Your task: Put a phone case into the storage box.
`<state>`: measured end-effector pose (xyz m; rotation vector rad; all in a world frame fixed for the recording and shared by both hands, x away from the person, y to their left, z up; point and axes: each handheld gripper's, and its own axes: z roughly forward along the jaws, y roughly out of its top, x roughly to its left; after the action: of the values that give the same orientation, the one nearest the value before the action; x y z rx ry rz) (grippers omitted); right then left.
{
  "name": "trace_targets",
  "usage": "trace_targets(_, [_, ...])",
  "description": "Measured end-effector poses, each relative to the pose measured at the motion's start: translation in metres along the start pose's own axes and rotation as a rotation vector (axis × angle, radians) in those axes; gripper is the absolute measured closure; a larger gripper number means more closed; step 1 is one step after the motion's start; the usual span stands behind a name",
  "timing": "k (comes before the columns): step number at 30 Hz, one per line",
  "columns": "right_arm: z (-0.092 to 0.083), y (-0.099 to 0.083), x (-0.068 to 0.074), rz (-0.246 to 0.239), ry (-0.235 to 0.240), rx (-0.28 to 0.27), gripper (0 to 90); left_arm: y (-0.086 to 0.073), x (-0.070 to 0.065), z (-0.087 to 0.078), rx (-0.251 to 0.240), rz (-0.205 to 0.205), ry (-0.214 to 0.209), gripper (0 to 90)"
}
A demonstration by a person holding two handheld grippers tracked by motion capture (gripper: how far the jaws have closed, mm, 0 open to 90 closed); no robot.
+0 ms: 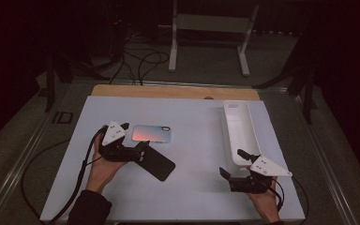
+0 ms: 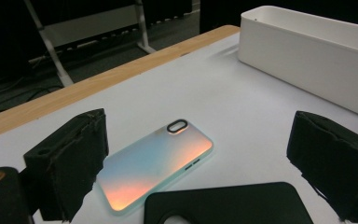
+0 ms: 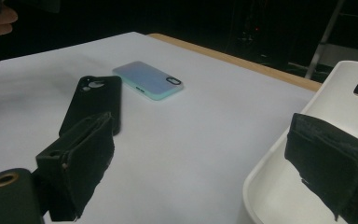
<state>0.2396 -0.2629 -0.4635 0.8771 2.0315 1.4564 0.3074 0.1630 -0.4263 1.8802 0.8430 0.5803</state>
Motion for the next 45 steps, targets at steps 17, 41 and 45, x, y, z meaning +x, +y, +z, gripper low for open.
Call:
trace_targets(17, [-0.002,0.001,0.0,0.002,-0.004,-0.007,8.1,0.016,-0.008,0.025,0.012,0.035,-0.028,8.8])
trace_targets(41, [-0.002,0.0,0.0,0.005,0.001,-0.006,8.1,0.016,-0.005,0.072,0.069,0.015,-0.059,11.1])
trace_targets(45, [-0.002,0.0,0.0,0.006,-0.002,-0.004,8.1,0.014,-0.003,0.08,0.083,0.01,-0.061,11.9])
